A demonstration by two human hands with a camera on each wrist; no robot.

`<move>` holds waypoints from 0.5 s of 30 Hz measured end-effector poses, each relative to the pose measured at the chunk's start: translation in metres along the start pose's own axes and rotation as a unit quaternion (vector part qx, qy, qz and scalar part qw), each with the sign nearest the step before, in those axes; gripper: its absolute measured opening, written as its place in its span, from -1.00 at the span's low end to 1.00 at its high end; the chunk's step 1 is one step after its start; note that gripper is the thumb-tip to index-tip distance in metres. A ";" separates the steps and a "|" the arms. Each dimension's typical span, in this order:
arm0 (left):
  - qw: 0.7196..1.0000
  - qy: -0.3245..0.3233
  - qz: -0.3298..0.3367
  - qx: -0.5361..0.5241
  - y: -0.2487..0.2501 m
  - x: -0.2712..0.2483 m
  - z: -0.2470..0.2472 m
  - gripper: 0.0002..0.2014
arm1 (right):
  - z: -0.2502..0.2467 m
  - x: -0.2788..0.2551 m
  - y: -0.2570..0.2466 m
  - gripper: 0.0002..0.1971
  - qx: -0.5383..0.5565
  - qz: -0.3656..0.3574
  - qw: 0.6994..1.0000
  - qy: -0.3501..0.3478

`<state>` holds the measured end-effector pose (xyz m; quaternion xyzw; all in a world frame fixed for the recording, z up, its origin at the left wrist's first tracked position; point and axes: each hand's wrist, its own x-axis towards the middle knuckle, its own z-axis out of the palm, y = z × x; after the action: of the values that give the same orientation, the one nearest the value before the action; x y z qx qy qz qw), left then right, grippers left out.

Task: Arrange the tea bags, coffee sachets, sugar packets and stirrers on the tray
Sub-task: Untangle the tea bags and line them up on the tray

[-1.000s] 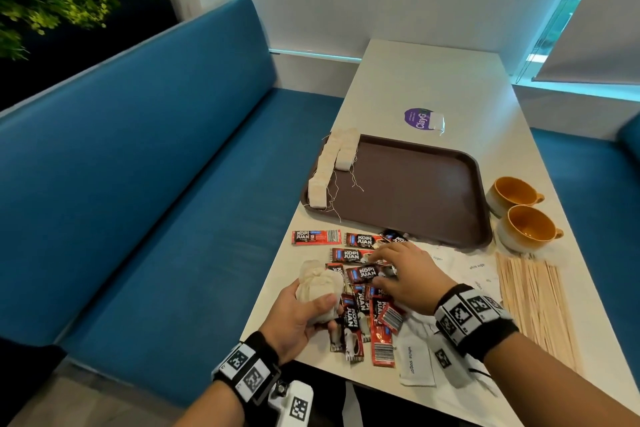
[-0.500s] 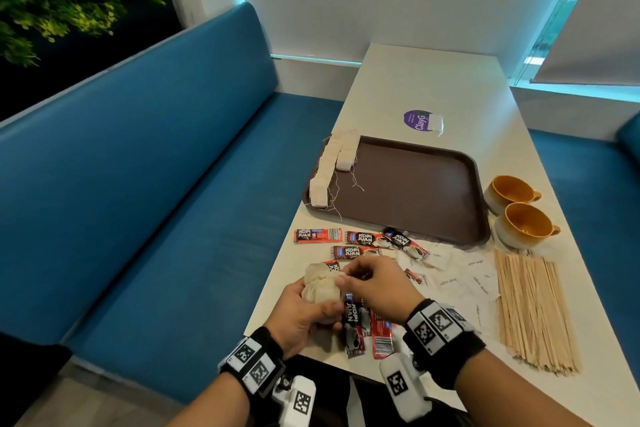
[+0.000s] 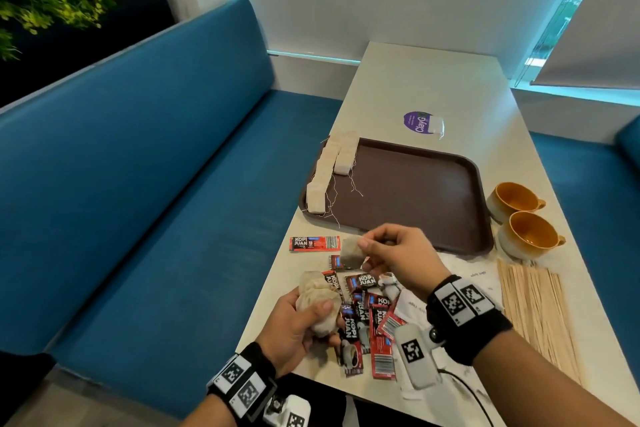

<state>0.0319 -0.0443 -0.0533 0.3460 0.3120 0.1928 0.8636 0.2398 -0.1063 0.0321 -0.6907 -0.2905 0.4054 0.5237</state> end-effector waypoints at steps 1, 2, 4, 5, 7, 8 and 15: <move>1.000 0.001 -0.004 -0.001 0.000 0.000 0.000 -0.41 | -0.005 0.010 -0.004 -0.88 0.001 -0.003 1.000 0.004; 1.000 0.001 -0.008 -0.004 0.001 0.001 0.000 -0.42 | -0.009 0.021 -0.008 -0.88 0.006 -0.005 1.000 0.012; 1.000 -0.002 -0.014 -0.007 0.002 0.001 0.000 -0.44 | -0.017 0.047 -0.017 -0.89 0.020 -0.012 0.999 0.040; 1.000 -0.003 -0.016 -0.006 0.003 0.001 0.001 -0.46 | -0.020 0.062 -0.022 -0.91 0.022 -0.017 0.998 0.058; 1.000 -0.001 -0.023 -0.004 0.003 0.000 0.000 -0.47 | -0.026 0.089 -0.031 -0.93 0.015 -0.038 0.995 0.089; 1.000 -0.001 -0.026 -0.002 0.003 0.000 -0.001 -0.47 | -0.028 0.106 -0.034 -0.92 0.003 -0.051 0.993 0.104; 0.998 -0.009 -0.061 -0.003 0.006 0.004 -0.004 -0.35 | -0.026 0.193 -0.021 -0.89 -0.154 -0.018 0.986 0.063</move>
<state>0.0309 -0.0363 -0.0531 0.3251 0.3244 0.1375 0.8776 0.3600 0.0465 0.0064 -0.7820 -0.3280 0.3017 0.4358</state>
